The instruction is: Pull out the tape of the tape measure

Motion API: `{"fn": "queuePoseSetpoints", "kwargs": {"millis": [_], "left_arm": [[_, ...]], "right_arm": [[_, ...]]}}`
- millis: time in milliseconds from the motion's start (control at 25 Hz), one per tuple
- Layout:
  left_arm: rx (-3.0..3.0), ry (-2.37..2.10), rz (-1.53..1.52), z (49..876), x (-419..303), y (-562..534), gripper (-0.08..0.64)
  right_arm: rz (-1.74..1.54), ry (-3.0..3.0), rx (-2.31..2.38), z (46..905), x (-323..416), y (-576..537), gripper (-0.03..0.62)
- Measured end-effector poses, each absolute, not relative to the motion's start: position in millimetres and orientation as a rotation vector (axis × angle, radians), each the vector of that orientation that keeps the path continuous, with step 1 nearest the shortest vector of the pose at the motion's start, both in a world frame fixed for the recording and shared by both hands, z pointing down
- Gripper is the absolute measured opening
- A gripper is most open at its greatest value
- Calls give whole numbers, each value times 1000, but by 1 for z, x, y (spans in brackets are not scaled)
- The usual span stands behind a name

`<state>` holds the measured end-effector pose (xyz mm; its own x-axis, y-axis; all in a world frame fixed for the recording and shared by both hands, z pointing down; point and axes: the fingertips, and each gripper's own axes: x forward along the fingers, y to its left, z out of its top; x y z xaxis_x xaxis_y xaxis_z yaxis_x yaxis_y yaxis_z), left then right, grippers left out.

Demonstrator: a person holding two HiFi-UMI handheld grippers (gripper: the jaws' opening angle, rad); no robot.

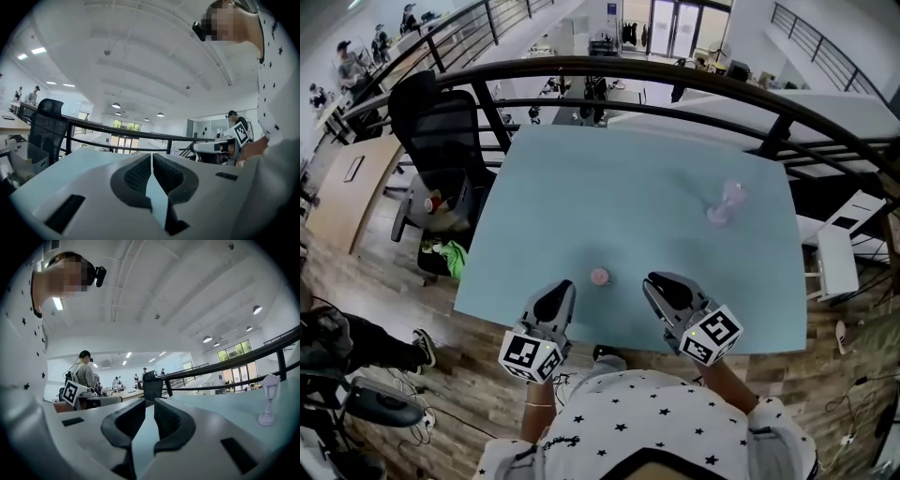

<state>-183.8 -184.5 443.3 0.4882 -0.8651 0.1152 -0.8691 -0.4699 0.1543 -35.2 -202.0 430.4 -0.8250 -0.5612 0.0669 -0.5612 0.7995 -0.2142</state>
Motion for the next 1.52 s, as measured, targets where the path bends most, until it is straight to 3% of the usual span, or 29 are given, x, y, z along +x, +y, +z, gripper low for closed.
{"fn": "queuePoseSetpoints", "kwargs": {"millis": [1320,1520], "left_arm": [[2387,-1460,44,492,-241,-178,35],[2352,-1516,63,493,-249,-176,35]], "right_arm": [[390,-2599,670,570,-124,-216,219],[357,-2510,676,602,-127,-232,224]]}}
